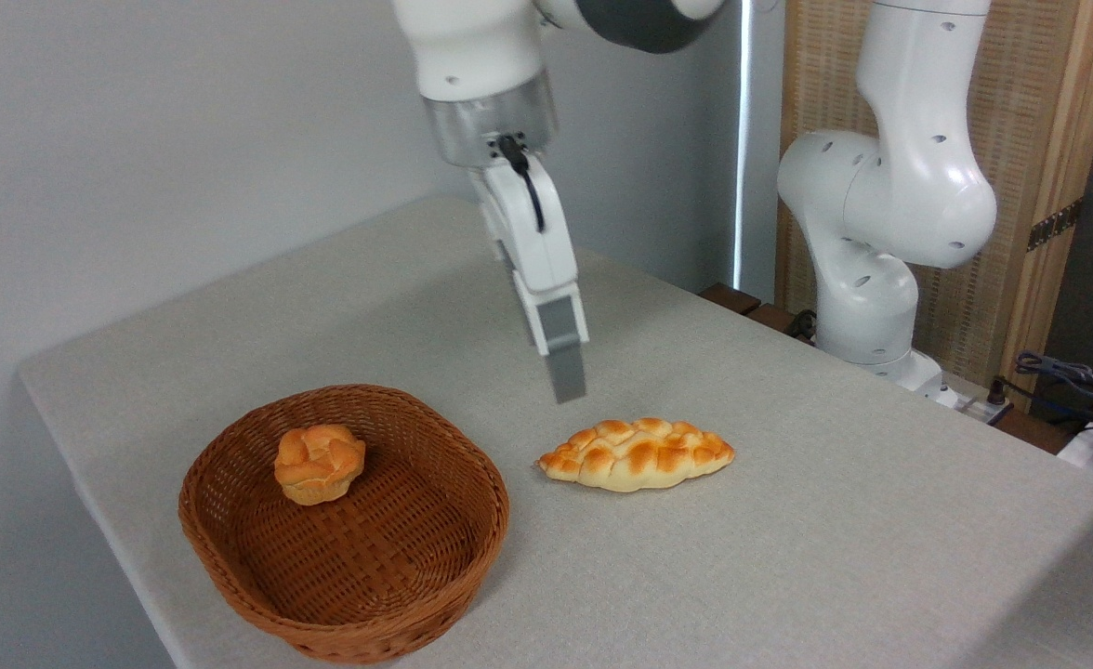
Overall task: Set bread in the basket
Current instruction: 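Move the gripper over the braided roll and lower it onto the roll, then close the gripper on the middle of the braided roll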
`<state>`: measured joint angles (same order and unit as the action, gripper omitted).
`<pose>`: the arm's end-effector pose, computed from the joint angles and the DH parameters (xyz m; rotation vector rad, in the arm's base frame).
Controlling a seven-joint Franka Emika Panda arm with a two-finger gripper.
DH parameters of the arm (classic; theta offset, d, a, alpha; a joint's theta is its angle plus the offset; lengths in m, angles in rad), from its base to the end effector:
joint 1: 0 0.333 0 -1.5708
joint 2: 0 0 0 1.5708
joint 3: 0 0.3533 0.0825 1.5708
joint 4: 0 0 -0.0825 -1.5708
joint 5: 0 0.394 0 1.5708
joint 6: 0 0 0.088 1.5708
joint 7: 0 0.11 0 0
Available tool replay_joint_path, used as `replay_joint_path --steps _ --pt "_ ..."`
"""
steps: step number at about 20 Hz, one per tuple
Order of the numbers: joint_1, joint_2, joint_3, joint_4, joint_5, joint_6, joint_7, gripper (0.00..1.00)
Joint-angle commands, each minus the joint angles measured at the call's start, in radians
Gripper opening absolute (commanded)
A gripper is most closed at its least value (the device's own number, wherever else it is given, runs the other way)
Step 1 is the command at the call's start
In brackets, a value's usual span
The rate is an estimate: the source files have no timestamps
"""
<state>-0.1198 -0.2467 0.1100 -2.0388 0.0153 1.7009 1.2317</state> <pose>0.4742 0.0017 0.5714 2.4966 -1.7989 -0.1066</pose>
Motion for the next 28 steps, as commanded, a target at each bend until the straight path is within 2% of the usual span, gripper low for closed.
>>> replay_joint_path --steps 1,5,10,12,16,28 --pt "-0.015 -0.083 0.046 -0.118 0.014 0.051 0.132 1.00" --pt "-0.015 -0.115 0.046 -0.237 0.015 0.138 0.134 1.00" --pt "-0.029 -0.112 0.045 -0.319 0.035 0.216 0.134 1.00" --pt "-0.031 -0.103 0.045 -0.325 0.037 0.224 0.134 1.00" --pt "-0.043 -0.092 0.045 -0.354 0.089 0.230 0.134 1.00" --pt "-0.044 -0.068 0.036 -0.389 0.091 0.270 0.131 1.00"
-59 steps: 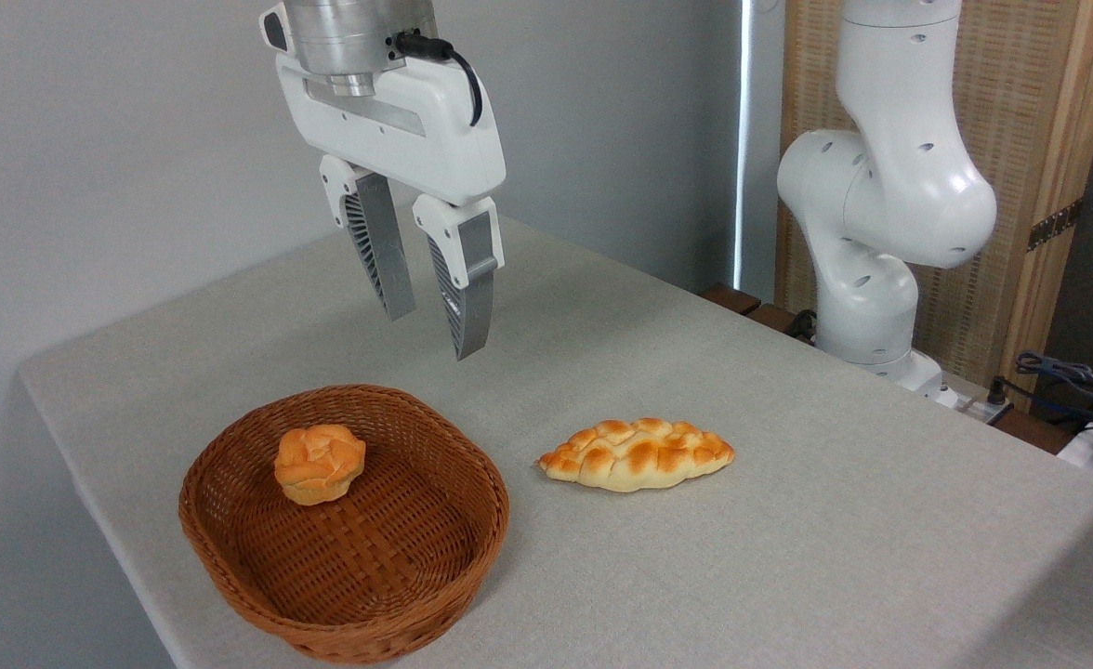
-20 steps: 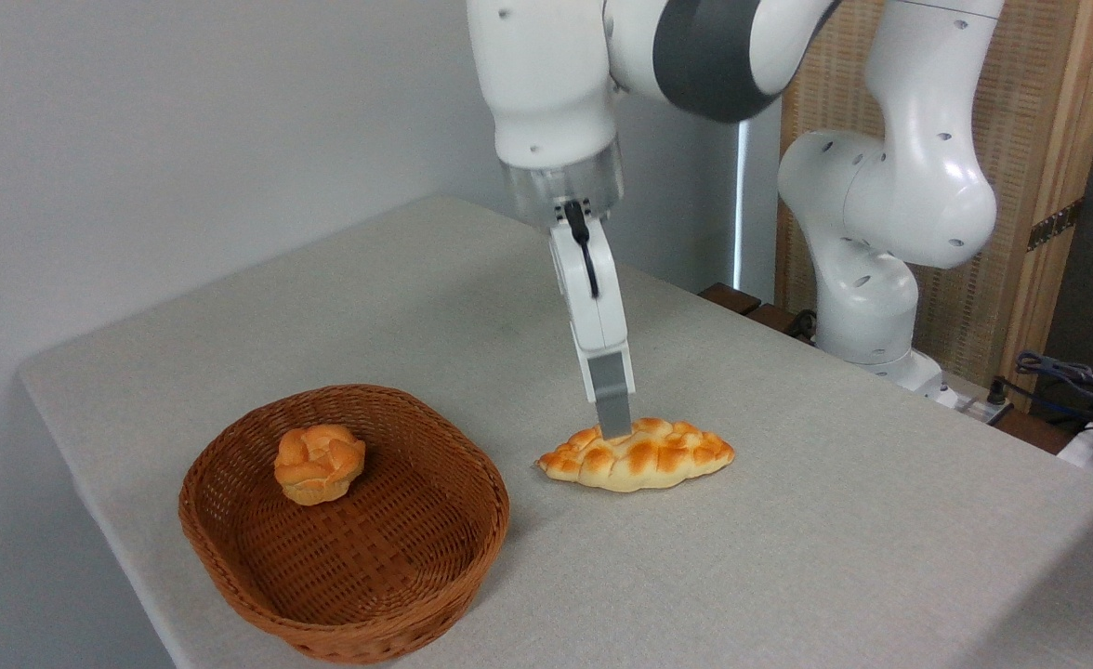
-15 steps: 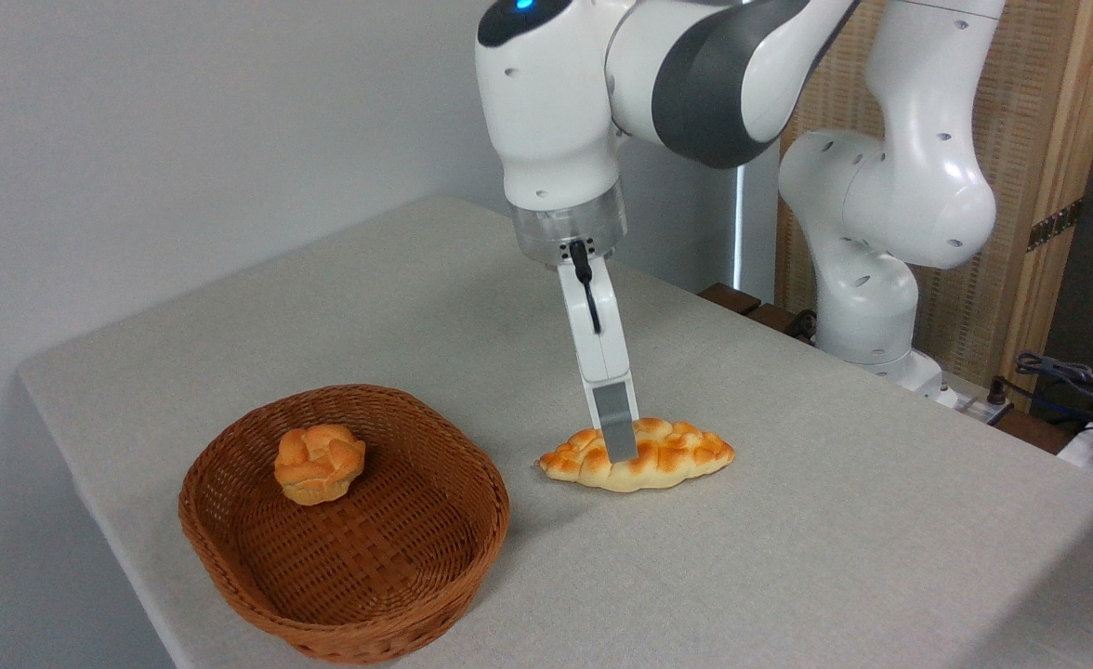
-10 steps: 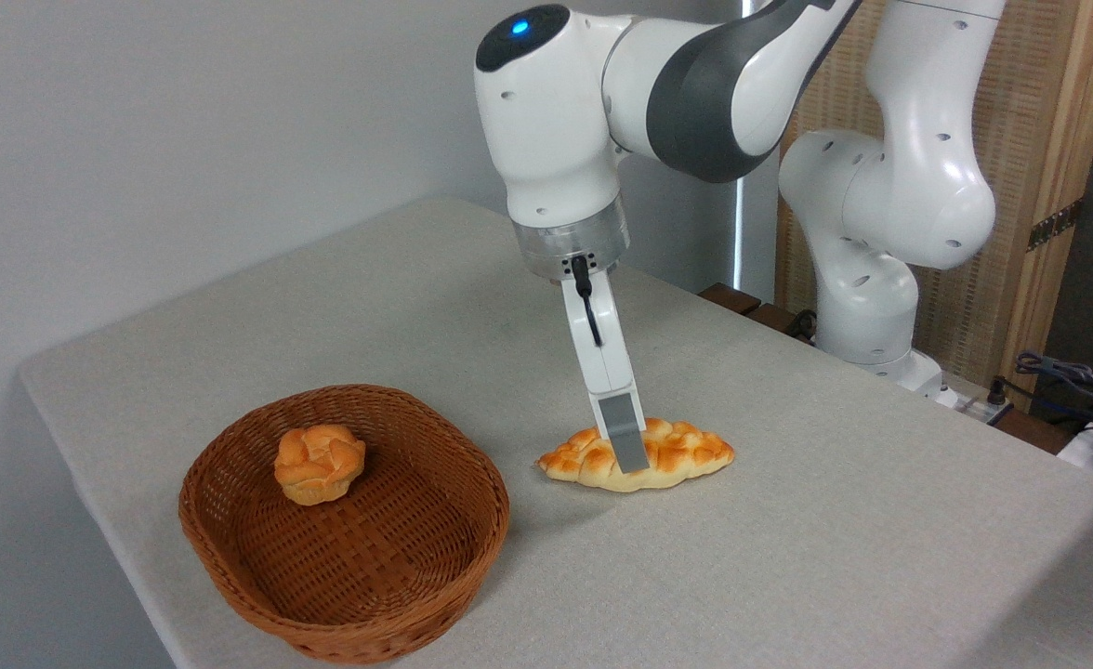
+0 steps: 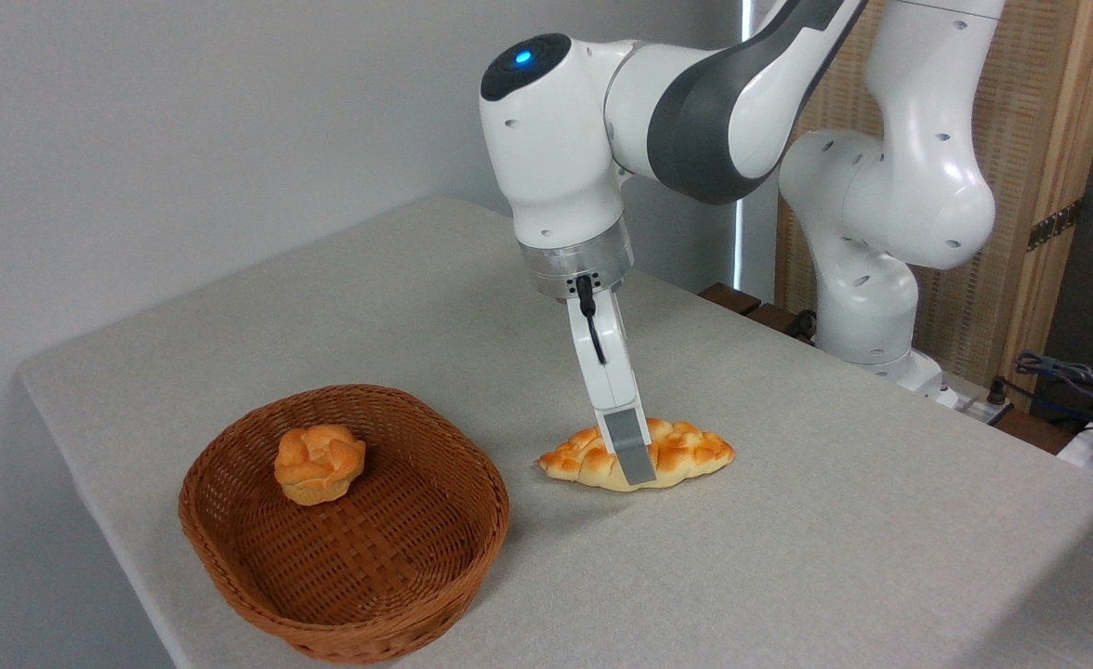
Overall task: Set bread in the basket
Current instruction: 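Close the gripper on the middle of the braided roll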
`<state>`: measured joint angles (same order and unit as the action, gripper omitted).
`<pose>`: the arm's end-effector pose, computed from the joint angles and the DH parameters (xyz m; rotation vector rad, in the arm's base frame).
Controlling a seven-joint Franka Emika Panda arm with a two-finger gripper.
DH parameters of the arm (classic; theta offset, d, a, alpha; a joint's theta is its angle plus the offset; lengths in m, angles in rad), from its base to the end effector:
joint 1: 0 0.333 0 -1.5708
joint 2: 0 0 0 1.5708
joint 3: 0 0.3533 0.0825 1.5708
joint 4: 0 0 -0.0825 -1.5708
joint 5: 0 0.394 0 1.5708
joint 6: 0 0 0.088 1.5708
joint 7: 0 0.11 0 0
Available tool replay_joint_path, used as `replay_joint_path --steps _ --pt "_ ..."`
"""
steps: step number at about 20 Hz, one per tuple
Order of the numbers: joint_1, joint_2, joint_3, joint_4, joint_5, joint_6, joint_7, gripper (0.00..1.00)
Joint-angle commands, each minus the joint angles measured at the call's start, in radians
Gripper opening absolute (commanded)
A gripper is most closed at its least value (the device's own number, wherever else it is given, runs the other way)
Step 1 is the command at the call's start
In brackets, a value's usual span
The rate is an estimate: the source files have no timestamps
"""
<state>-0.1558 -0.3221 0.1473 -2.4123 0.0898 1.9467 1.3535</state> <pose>0.4214 0.0049 0.4473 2.3372 -1.9927 -0.2088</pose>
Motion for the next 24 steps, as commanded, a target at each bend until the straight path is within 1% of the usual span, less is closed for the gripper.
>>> replay_joint_path --steps 1,5,8,10,11,12,14,15,22,23,24 --pt "-0.008 0.008 -0.002 -0.021 0.016 0.026 0.009 1.00" --pt "-0.008 0.009 -0.003 -0.039 0.016 0.054 0.004 0.99" --pt "-0.008 0.009 -0.003 -0.041 0.016 0.057 0.006 0.92" --pt "-0.008 0.009 -0.003 -0.041 0.016 0.057 0.006 0.76" --pt "-0.008 0.009 -0.003 -0.042 0.016 0.057 0.007 0.65" --pt "-0.008 0.009 -0.003 -0.041 0.016 0.057 0.007 0.60" --pt "-0.008 0.009 -0.003 -0.041 0.016 0.057 0.009 0.55" --pt "-0.008 0.009 -0.003 -0.041 0.016 0.057 0.009 0.54" --pt "-0.008 0.008 -0.005 -0.041 0.018 0.051 0.013 0.53" --pt "-0.007 0.003 -0.008 -0.037 0.030 0.041 0.016 0.53" --pt "-0.007 0.000 -0.009 -0.034 0.054 0.031 0.016 0.53"
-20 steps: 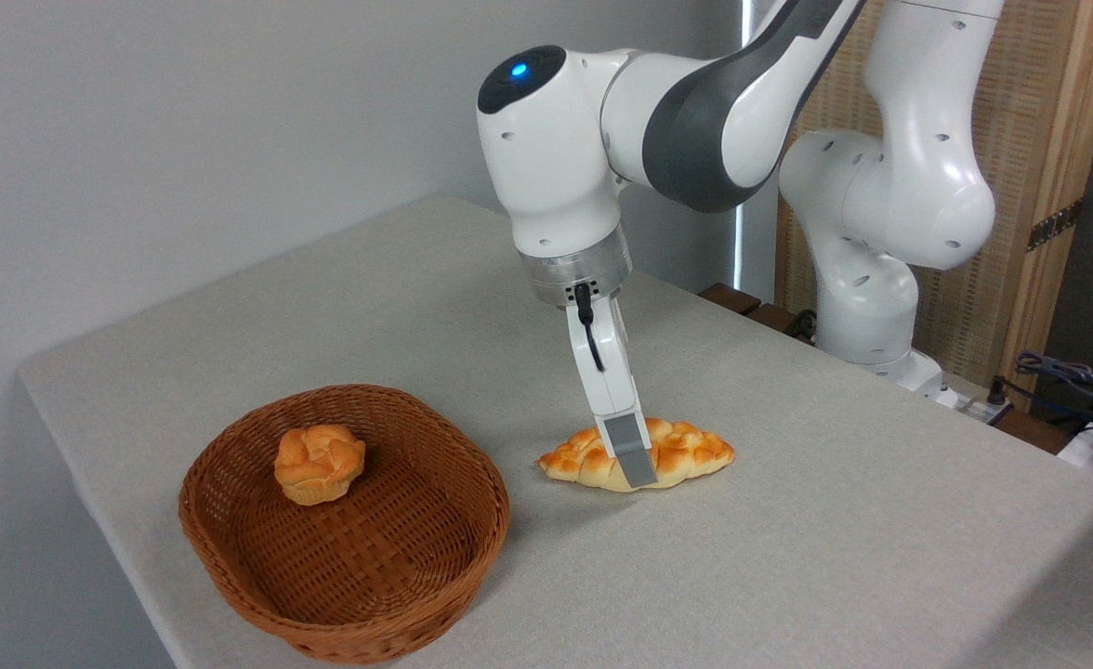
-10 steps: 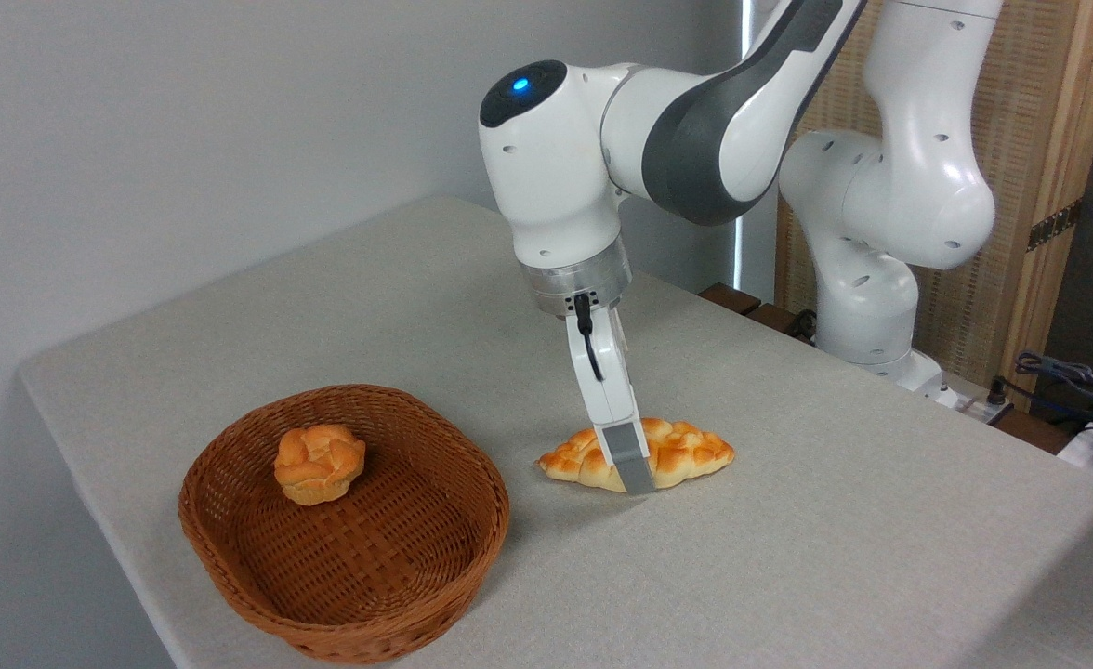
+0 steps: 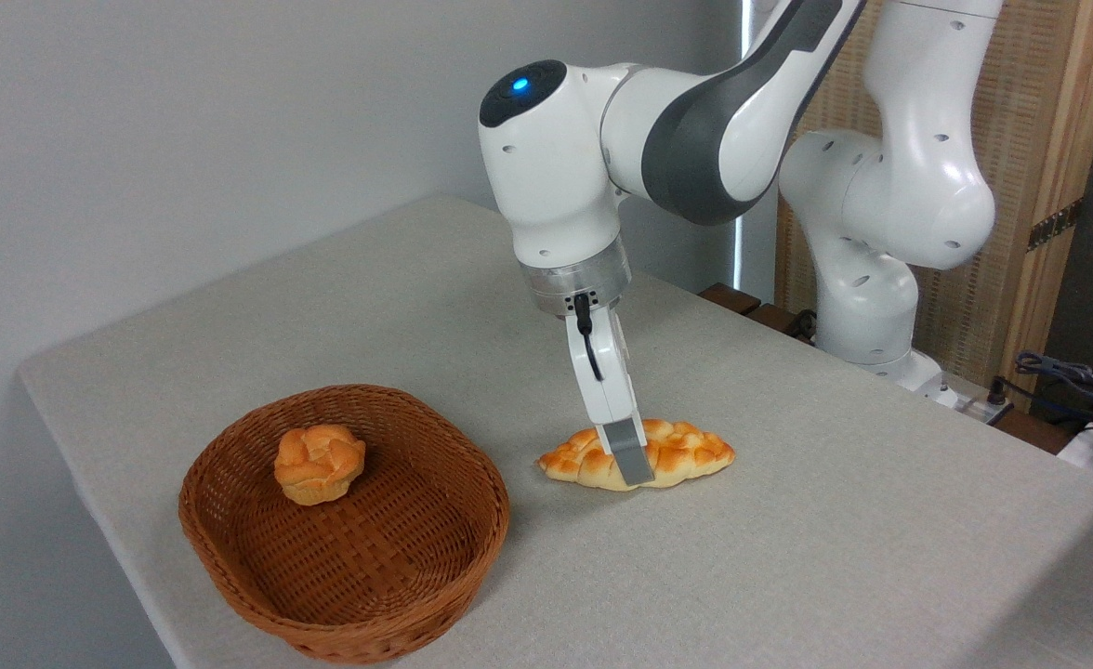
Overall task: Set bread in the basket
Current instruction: 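Lift the braided roll and carry it over the wicker basket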
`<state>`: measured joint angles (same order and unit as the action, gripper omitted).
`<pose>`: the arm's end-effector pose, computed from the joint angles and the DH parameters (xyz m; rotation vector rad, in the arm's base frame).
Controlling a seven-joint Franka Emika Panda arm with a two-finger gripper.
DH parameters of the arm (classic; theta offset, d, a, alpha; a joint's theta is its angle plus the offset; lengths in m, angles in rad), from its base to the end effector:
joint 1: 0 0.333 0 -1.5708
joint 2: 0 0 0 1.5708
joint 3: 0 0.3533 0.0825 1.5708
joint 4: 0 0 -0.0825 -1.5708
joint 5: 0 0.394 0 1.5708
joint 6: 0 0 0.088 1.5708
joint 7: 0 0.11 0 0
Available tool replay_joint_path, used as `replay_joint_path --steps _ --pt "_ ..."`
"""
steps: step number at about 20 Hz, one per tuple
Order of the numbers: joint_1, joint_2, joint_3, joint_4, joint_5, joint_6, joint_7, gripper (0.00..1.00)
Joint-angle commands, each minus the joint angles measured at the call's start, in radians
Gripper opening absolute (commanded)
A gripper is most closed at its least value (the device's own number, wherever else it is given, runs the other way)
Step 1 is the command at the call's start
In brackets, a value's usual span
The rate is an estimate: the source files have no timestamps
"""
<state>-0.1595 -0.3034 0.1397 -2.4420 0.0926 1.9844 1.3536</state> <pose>0.4203 -0.0009 0.4290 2.3205 -2.0084 -0.2269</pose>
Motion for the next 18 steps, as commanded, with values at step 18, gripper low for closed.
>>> replay_joint_path --steps 18 --pt "-0.037 0.127 -0.014 0.420 0.079 -0.302 0.004 0.53"
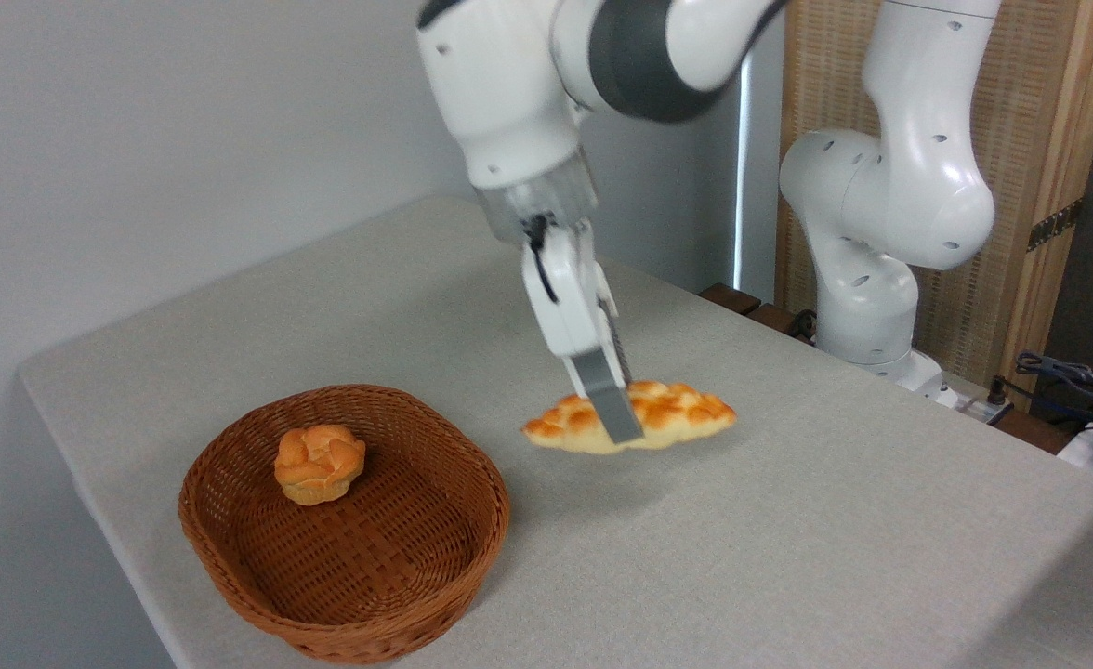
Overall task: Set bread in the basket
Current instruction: 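Lift the braided roll and carry it over the wicker basket, then lower the roll into the basket beside the orange bun and release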
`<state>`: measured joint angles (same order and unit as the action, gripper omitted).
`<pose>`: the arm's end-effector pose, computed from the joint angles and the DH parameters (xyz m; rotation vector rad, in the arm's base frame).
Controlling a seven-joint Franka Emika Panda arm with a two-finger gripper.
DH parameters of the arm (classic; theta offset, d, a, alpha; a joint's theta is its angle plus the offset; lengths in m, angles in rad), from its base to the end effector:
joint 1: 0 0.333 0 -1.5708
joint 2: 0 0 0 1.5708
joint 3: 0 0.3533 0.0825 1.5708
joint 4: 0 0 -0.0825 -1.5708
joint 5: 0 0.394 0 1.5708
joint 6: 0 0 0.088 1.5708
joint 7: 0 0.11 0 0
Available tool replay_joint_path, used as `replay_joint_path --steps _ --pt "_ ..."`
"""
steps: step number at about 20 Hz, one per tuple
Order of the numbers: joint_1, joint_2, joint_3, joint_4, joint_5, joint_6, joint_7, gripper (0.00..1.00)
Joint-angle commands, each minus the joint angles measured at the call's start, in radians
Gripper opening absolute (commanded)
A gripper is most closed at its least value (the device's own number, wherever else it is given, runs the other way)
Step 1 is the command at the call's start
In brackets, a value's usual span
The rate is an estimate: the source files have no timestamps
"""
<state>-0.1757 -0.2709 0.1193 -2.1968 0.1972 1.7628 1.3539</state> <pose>0.4536 -0.0039 0.5132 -2.2942 2.0759 0.3508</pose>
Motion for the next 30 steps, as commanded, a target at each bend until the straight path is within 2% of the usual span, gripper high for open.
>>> replay_joint_path --steps 1,3,5,8,13,15,18,22,23,24,30 --pt "-0.022 0.107 0.011 0.205 -0.065 -0.079 -0.010 0.54" --pt "-0.022 0.143 0.014 0.274 -0.136 -0.079 -0.131 0.57" --pt "-0.027 0.191 0.013 0.342 -0.140 -0.077 -0.266 0.57" --pt "-0.039 0.255 0.011 0.414 -0.159 -0.071 -0.401 0.57" --pt "-0.041 0.389 0.002 0.567 -0.205 -0.066 -0.521 0.57" --pt "-0.041 0.436 0.000 0.614 -0.211 -0.039 -0.533 0.57" --pt "-0.045 0.473 0.000 0.615 -0.249 0.053 -0.530 0.57" --pt "-0.048 0.538 -0.017 0.615 -0.251 0.158 -0.529 0.57" --pt "-0.048 0.547 -0.021 0.615 -0.251 0.168 -0.529 0.60" --pt "-0.048 0.559 -0.029 0.615 -0.248 0.173 -0.527 0.68" --pt "-0.048 0.565 -0.044 0.614 -0.240 0.165 -0.522 0.78"
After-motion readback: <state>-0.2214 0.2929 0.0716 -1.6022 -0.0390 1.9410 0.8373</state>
